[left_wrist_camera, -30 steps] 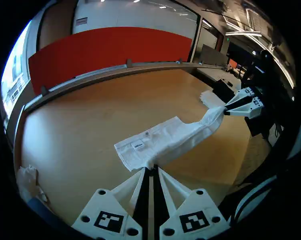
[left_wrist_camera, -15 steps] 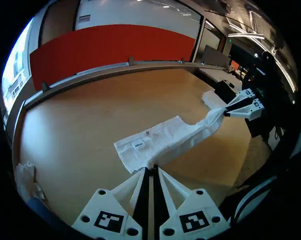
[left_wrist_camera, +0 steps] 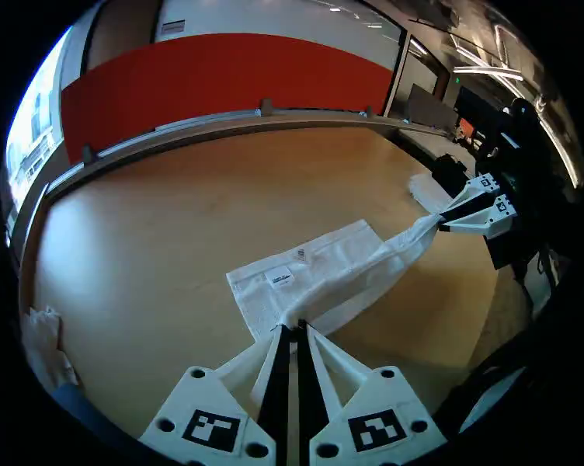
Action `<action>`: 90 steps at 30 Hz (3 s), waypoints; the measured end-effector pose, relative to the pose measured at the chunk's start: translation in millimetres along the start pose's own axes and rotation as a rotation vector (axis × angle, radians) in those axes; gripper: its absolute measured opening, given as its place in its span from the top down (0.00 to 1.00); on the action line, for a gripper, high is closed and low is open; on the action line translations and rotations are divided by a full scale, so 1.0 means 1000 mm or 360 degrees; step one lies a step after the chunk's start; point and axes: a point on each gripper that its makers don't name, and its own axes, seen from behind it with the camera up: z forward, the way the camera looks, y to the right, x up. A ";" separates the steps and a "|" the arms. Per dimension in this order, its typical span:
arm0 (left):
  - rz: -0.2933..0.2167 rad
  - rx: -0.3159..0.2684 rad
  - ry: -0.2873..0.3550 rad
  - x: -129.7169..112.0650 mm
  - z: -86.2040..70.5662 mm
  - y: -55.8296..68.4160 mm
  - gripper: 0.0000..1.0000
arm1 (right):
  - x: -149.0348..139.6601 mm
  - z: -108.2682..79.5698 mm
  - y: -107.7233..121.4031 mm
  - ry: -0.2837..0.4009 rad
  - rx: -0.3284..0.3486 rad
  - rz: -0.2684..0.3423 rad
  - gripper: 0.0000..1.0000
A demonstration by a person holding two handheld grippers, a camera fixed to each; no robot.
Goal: Fold towel
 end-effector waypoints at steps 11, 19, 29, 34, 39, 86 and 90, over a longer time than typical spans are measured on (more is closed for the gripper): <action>-0.0018 0.0024 -0.0018 -0.003 0.024 -0.010 0.94 | -0.006 0.022 0.010 -0.0040 0.0002 0.0009 0.89; -0.0003 0.0032 -0.0031 -0.004 0.039 -0.018 0.93 | -0.014 0.036 0.019 -0.0077 0.0005 0.0017 0.89; 0.0000 0.0038 -0.0062 -0.011 0.063 -0.027 0.94 | -0.027 0.057 0.032 -0.0121 -0.0003 0.0068 0.89; -0.0025 0.0041 -0.0088 -0.019 0.074 -0.030 0.94 | -0.033 0.065 0.035 -0.0138 -0.0007 0.0098 0.89; -0.0043 0.0044 -0.0102 -0.022 0.083 -0.032 0.94 | -0.040 0.072 0.037 -0.0158 -0.0019 0.0118 0.89; -0.0047 0.0300 -0.0107 -0.009 0.111 -0.079 0.21 | -0.035 0.092 0.093 -0.0154 -0.0308 0.0139 0.00; -0.0049 0.0304 -0.0089 -0.003 0.109 -0.079 0.20 | -0.031 0.091 0.095 -0.0136 -0.0321 0.0134 0.00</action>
